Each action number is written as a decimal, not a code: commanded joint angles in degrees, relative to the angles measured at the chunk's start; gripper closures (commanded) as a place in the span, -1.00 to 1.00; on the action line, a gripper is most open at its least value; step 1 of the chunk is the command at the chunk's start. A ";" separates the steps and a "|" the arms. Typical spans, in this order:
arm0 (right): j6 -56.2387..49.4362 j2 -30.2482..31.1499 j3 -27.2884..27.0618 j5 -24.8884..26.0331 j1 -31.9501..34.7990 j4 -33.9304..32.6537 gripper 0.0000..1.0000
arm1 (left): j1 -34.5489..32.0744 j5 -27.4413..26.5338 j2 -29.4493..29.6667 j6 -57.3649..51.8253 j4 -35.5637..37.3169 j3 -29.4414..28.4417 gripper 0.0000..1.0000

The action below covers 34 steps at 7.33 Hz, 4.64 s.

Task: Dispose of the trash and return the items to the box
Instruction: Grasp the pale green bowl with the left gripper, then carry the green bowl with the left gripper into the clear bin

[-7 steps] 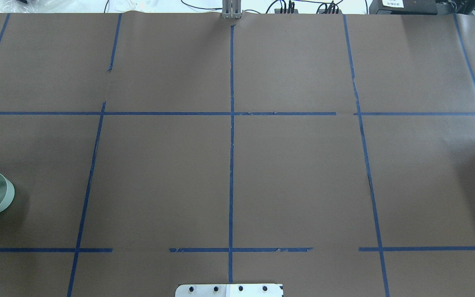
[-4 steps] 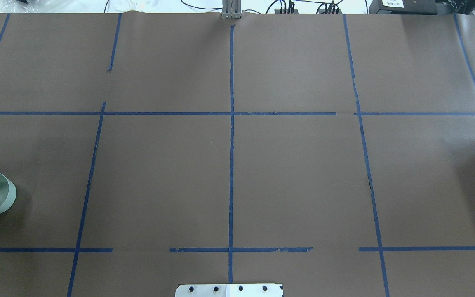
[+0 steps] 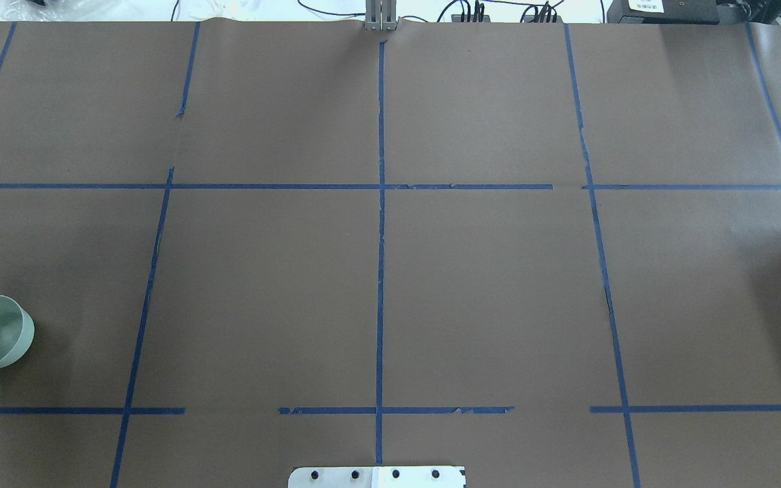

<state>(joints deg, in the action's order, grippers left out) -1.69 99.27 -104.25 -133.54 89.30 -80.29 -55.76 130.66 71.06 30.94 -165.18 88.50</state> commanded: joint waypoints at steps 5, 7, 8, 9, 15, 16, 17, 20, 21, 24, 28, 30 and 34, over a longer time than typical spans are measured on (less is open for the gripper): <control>-0.24 0.05 0.01 -0.14 0.00 -0.04 -1.00 | -29.33 9.53 3.54 -43.12 37.64 6.34 1.00; -0.24 0.05 0.01 -0.14 0.00 -0.04 -1.00 | -41.48 7.26 11.60 -64.24 53.95 0.07 1.00; -0.24 0.05 0.09 -0.14 -0.09 -0.04 -1.00 | -44.93 4.81 16.43 -69.38 54.00 -7.12 1.00; -0.24 0.05 0.01 -0.14 -0.18 -0.04 -1.00 | -45.05 4.78 17.35 -69.00 53.65 -10.07 1.00; -0.15 -0.04 0.01 -0.05 -0.53 -0.04 -1.00 | -37.75 4.61 7.79 -47.64 24.93 -14.13 1.00; -0.15 -0.04 0.01 -0.05 -0.53 -0.04 -1.00 | -37.75 3.73 7.43 -47.55 24.82 -14.31 1.00; -0.15 -0.04 0.01 -0.05 -0.53 -0.04 -1.00 | -37.32 3.12 7.51 -47.12 24.82 -14.32 0.40; -0.15 -0.04 0.01 -0.05 -0.53 -0.04 -1.00 | -36.79 3.11 9.70 -43.08 24.91 -13.70 -0.39; -0.15 0.05 0.01 -0.05 -0.53 -0.04 -1.00 | -36.79 3.11 10.14 -42.98 25.00 -13.35 -0.46; 0.64 -0.73 -0.17 -0.14 -0.53 -0.12 -1.00 | -35.74 2.94 12.51 -40.70 40.11 -0.40 -0.56; 2.22 -3.38 -1.92 -1.91 -2.89 -7.75 -1.00 | -35.38 6.09 12.35 -39.91 68.93 9.77 -1.00; 1.60 -2.68 -2.37 -1.72 -3.52 -11.18 -1.00 | -35.39 4.18 9.29 -40.08 76.14 13.81 -1.00; 0.55 -1.09 -2.37 0.04 -4.22 -13.31 -1.00 | -35.82 2.14 9.19 -40.43 76.15 13.02 -1.00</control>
<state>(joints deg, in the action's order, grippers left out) -0.86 97.72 -106.56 -132.94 84.98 -93.66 -91.48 132.94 80.40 -9.45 -89.25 102.09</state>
